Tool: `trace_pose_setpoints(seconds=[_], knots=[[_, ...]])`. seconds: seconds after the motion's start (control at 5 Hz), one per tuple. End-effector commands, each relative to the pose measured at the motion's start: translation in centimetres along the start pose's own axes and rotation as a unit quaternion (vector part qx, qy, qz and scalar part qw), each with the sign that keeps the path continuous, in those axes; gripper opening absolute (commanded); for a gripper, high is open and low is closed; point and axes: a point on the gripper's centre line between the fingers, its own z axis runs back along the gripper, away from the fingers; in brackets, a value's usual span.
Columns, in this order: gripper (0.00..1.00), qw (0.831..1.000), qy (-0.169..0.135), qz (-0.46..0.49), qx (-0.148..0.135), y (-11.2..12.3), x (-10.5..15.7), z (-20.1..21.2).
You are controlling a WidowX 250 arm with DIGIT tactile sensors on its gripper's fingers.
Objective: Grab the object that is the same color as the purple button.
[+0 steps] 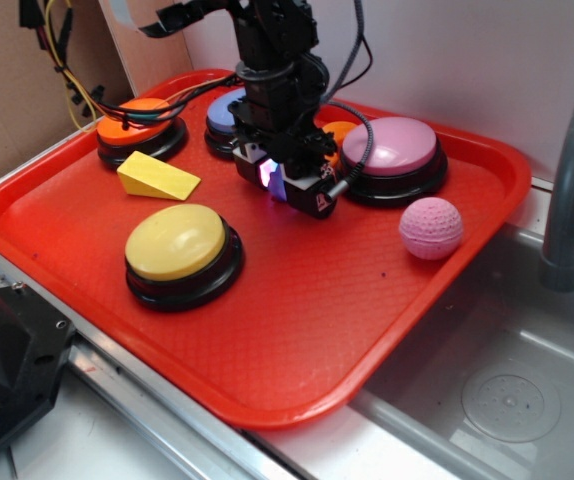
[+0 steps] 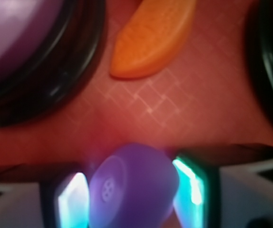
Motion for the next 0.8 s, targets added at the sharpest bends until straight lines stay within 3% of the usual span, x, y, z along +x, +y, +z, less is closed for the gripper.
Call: trace_pose_setpoints(seconds=[0.0,0.4,0.6], knots=[[0.0,0.999,-0.019,0.045,0.011,-0.2,-0.7,6.7],[0.0,0.994,-0.047,0.102,0.007,1.2,-3.7,12.7],[0.0,0.991,-0.076,0.112,-0.009,2.2,-5.5,15.1]])
